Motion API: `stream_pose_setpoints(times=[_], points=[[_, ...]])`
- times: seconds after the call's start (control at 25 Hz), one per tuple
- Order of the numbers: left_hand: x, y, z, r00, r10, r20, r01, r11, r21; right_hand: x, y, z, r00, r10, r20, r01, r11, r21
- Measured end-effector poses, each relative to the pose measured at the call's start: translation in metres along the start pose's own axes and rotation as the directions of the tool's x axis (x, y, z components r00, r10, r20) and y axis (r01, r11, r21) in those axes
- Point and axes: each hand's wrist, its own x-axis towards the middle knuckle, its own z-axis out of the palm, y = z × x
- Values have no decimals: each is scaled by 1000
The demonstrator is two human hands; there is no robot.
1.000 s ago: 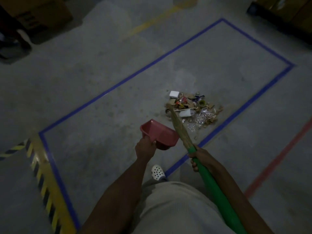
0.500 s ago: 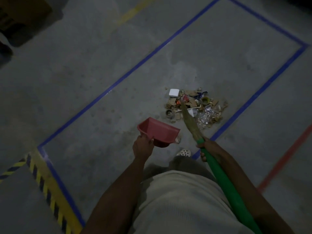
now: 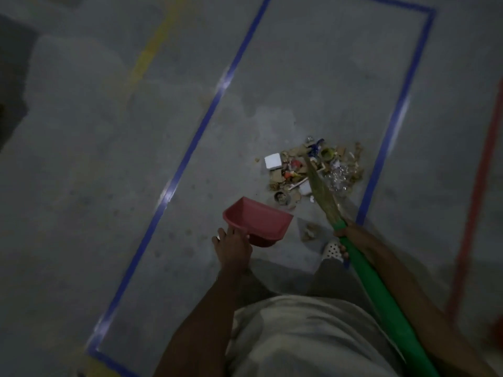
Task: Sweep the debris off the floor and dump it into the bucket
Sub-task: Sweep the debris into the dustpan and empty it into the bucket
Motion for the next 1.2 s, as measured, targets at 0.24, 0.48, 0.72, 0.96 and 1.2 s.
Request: stream_pose_setpoints(times=[0.24,0.48,0.72,0.96,1.2], points=[[104,-78,-18,939,334,82,-344,913,219,-11,33,134,975,87,-205,-5,928,371],[155,-92,2,861,498,103,-507,831,229,-14,87,210,940,173,-293,53,776,628],[265,-105,163,840,541,43,-542,831,127,129,200,291,840,371,-397,29,699,714],[381,-133,285,702,712,-26,-703,697,141,291,239,393,798,437,-415,34,655,755],[432,-143,280,666,743,-67,-724,666,179,330,176,460,893,224,-389,128,703,700]])
